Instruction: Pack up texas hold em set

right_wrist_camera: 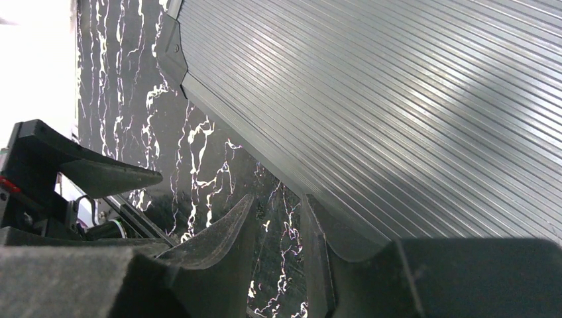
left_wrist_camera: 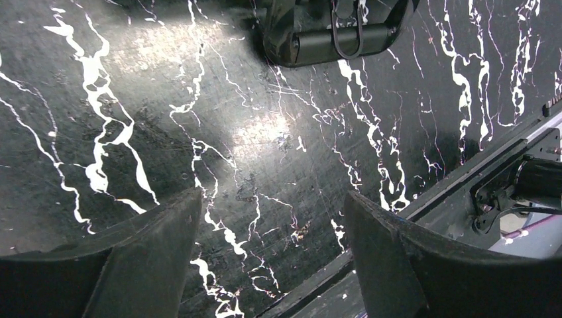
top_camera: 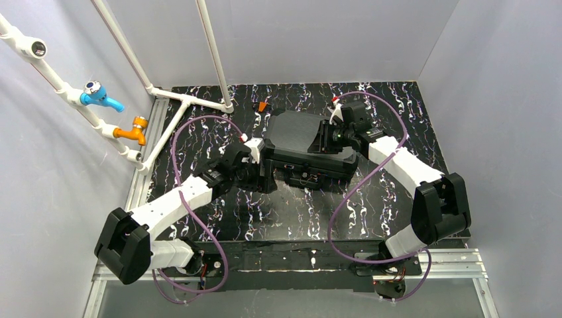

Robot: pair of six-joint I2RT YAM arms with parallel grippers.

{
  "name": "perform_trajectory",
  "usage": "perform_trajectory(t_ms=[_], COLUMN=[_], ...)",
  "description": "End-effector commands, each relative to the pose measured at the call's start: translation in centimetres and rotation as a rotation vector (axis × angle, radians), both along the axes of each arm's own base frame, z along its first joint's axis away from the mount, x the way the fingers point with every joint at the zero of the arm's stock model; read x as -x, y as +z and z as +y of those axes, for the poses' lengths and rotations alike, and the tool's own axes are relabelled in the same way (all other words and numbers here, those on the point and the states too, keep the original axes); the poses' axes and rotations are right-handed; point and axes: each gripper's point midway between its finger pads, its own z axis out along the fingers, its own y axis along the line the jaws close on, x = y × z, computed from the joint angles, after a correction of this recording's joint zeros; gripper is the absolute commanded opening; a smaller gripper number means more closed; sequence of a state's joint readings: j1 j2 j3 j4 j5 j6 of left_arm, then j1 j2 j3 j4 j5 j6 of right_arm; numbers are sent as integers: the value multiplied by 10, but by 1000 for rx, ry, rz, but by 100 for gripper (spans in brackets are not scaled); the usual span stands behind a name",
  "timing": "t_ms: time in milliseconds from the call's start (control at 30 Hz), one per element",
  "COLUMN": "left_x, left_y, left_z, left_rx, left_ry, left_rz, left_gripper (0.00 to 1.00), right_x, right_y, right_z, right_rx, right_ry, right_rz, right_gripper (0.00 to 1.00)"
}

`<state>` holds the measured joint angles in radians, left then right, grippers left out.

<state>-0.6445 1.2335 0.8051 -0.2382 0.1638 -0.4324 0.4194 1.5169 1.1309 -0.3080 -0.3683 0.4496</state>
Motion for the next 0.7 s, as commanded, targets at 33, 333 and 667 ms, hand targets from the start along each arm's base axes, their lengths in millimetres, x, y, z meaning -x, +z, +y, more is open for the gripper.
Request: perform_trajectory(t_ms=[33, 333, 667], left_x=[10, 16, 17], left_y=[1, -13, -31], left_z=[-13, -26, -30], left_rx=[74, 99, 97], left_ry=[-38, -74, -58], left_rz=[-8, -9, 0], left_gripper=[75, 66, 59], right_x=[-6, -2, 16], right_y=[25, 3, -37], right_z=[5, 1, -8], right_rx=[-26, 10, 61], right_ry=[-1, 5, 19], right_rz=[-84, -53, 17], right_gripper=[39, 39, 39])
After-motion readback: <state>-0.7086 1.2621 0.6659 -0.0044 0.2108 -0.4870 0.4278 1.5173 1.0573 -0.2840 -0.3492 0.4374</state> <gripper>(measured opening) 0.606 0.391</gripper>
